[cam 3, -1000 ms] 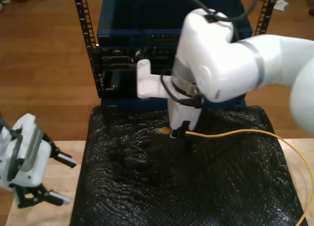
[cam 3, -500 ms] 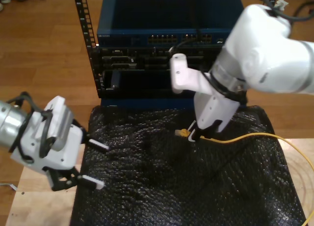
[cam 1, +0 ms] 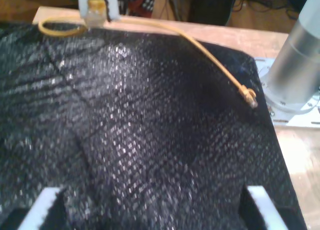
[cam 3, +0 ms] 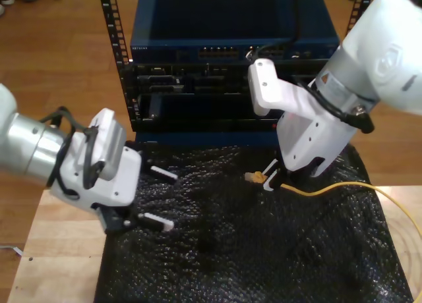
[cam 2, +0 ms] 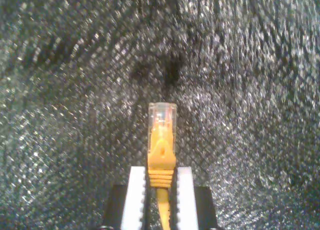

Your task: Grab the cable and plug it in

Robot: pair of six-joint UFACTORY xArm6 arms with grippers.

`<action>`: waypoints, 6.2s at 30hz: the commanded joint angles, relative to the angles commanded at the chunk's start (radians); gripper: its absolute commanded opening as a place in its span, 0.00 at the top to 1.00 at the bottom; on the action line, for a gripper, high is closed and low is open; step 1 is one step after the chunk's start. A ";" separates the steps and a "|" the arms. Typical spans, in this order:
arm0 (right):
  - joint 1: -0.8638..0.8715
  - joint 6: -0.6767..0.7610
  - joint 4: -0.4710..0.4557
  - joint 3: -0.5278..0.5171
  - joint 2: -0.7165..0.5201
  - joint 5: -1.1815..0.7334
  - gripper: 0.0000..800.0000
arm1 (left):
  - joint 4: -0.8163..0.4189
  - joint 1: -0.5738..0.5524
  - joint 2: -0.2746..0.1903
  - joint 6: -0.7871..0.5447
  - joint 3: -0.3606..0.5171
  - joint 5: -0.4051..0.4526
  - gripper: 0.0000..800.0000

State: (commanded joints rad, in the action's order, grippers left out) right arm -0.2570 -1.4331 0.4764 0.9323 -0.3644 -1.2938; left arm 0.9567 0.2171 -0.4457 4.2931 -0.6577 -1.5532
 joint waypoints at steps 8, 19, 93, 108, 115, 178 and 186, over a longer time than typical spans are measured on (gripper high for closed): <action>0.018 0.000 0.028 0.009 -0.018 -0.020 0.99 | 0.049 -0.069 0.043 0.052 -0.031 0.025 0.00; 0.018 0.002 0.052 0.009 -0.029 -0.038 0.99 | 0.086 -0.152 0.110 0.052 -0.077 0.023 0.00; -0.061 0.003 0.101 -0.028 0.003 0.055 0.99 | 0.147 -0.152 0.126 0.015 -0.080 -0.017 0.54; -0.066 0.003 0.103 -0.029 0.005 0.055 0.99 | 0.149 -0.150 0.143 0.060 -0.083 -0.021 0.60; -0.066 0.003 0.103 -0.031 0.005 0.057 0.99 | 0.149 -0.149 0.143 0.071 -0.081 -0.021 0.70; -0.091 -0.143 0.100 -0.020 -0.253 0.259 0.01 | 0.295 0.071 0.382 0.232 -0.226 -0.391 1.00; -0.169 -0.207 0.101 -0.051 -0.256 0.370 0.01 | 0.336 0.072 0.431 0.267 -0.245 -0.482 1.00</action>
State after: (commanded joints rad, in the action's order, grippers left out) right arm -0.4258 -1.6402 0.5777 0.8817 -0.6206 -0.9241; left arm 1.2927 0.2892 -0.0146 4.5601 -0.9032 -2.0349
